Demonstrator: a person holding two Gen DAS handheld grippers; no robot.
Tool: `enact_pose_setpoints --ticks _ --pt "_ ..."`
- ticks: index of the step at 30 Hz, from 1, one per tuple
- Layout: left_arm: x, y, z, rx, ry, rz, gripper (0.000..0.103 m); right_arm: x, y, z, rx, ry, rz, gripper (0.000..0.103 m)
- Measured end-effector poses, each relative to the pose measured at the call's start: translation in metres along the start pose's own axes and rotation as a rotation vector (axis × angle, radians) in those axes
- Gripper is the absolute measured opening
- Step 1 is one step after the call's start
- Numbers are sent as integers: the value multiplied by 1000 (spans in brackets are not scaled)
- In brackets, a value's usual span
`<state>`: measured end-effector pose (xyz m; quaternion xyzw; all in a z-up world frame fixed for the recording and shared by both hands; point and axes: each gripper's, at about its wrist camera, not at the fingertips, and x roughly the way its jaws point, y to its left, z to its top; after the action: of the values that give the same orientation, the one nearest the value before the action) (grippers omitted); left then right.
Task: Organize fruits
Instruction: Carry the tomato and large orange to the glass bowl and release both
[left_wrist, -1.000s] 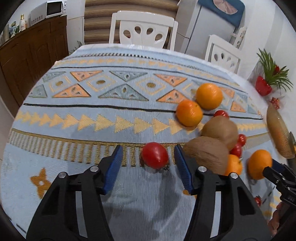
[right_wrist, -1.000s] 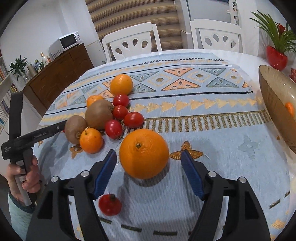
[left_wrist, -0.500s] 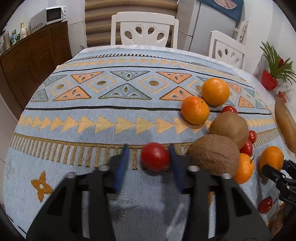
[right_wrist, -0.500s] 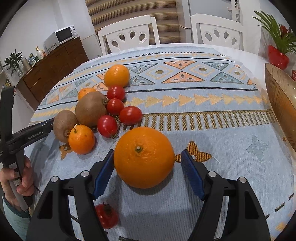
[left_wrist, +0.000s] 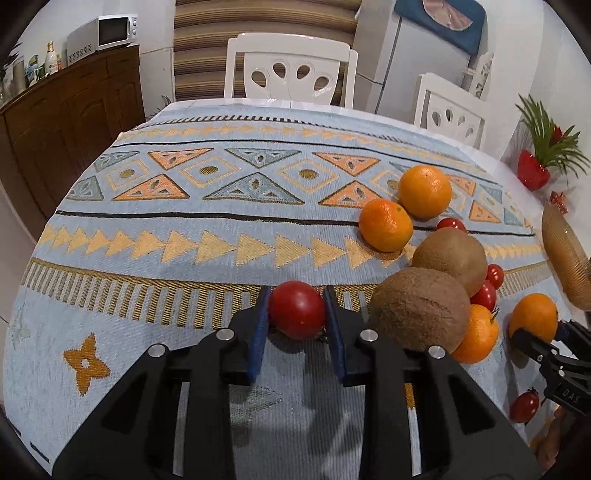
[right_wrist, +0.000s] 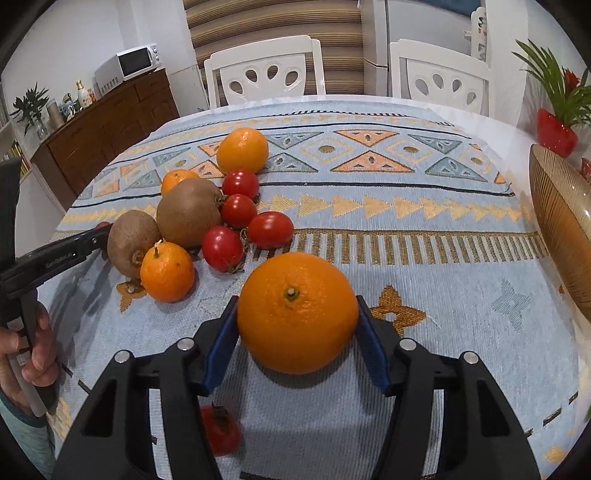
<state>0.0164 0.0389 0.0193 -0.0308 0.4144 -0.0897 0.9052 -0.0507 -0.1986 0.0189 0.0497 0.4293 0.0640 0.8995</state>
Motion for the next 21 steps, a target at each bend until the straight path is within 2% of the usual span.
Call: enact_pose_setpoints --ticks 9,13,16,19,21 --pt "-6 2 1 -20 -45 18 28 -3 -3 0 18 -8 22 58" --pt "-13 -6 2 12 -71 58 28 -15 -9 -2 39 -67 46 58" --pt "-31 -20 5 49 -87 76 28 -24 -21 -3 91 -96 68 58" --pt "-57 -40 13 91 -129 65 28 -28 -46 -1 211 -60 171 58" --pt "-71 -57 21 107 -150 32 28 -38 -58 0 240 -72 163 58"
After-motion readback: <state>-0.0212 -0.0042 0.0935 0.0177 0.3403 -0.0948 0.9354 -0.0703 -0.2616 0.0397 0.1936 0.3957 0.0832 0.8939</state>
